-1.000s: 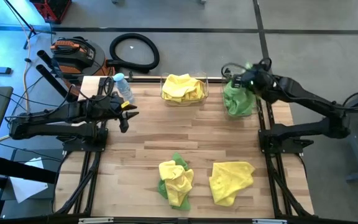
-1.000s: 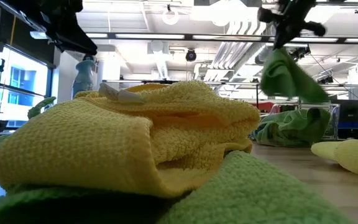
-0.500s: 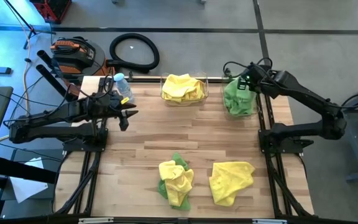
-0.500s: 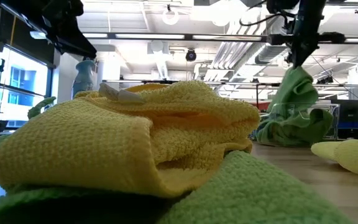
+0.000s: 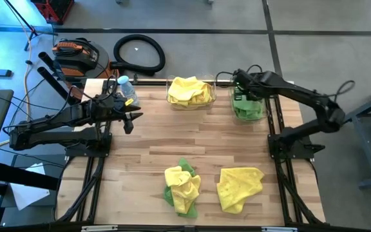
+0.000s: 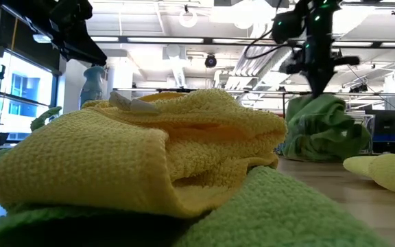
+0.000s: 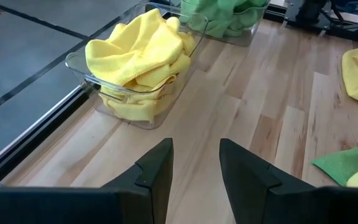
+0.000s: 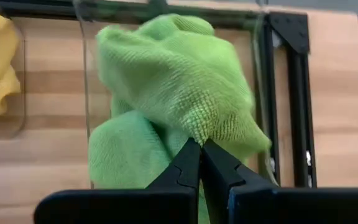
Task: Sort microfiber towel by color & place in baskets
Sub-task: Put the right green microfiber cloth into the right transparent bin
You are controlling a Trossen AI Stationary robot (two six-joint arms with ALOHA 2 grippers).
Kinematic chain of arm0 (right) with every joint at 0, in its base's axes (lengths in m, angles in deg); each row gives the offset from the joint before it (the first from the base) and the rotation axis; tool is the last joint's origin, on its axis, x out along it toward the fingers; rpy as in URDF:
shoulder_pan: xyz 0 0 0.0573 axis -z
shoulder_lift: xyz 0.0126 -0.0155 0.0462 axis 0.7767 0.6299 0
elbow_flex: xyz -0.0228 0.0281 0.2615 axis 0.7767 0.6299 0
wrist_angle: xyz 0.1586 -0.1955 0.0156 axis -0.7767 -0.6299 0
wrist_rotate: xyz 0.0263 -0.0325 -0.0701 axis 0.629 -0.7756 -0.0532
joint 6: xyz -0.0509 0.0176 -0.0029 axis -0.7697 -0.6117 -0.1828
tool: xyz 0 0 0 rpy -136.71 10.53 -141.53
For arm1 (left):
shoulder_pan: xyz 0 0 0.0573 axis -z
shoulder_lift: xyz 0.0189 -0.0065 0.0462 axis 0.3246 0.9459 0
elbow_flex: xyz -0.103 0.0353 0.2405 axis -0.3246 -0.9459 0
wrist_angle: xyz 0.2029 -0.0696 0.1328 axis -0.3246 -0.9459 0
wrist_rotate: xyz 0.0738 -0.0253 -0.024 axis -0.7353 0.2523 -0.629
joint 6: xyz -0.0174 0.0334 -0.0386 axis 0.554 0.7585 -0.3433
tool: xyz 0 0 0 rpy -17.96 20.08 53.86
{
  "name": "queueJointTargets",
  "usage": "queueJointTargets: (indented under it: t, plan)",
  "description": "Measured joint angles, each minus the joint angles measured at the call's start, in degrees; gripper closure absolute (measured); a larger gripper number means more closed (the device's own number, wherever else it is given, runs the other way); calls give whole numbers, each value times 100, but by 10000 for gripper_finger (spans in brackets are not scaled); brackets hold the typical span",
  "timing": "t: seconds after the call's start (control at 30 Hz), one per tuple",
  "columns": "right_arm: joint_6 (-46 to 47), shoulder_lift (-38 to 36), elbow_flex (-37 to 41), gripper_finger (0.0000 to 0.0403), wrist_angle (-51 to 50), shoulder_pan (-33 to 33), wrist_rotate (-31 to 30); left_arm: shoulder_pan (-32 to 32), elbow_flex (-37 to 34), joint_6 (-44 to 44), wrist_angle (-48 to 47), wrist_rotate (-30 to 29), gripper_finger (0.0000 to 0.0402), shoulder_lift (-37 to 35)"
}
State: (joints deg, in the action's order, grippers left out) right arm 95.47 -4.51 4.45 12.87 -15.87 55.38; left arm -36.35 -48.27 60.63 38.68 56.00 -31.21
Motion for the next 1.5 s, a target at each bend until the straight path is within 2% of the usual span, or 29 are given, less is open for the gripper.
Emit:
queueJointTargets:
  t: [0.13, 0.33, 0.53, 0.63, 0.73, 0.93, 1.1, 1.23, 1.5]
  plan:
    - [-447, 475, 0, 403, 595, 70, -22, 0, 0, -6, 0, 0, 283, 0]
    - [-468, 1143, 2, 403, 601, 426, 254, 2, 0, -62, -12, 0, 283, 0]
    - [-691, 1589, 88, 403, 1168, 940, 949, 0, 0, -60, -25, -1, 283, 0]
    - [-712, 1648, 385, 403, 1827, 1147, 1424, 0, 0, -60, -27, -8, 283, 0]
    - [-669, 1650, 724, 403, 2426, 1246, 1654, 0, 0, -60, -27, -28, 283, 0]
    - [-712, 1648, 1058, 403, 2918, 1263, 1475, 0, 0, -72, -51, -171, 283, 0]
    - [-536, 1646, 1292, 400, 3233, 1263, 1593, 0, 0, -156, -61, -177, 283, 0]
    - [-538, 1644, 1296, 371, 3249, 1255, 1621, 2, 0, -198, -155, -178, 283, 0]
    - [-433, 1446, 1287, 274, 3175, 1252, 1698, 2, -1, -204, -156, -177, 283, 0]
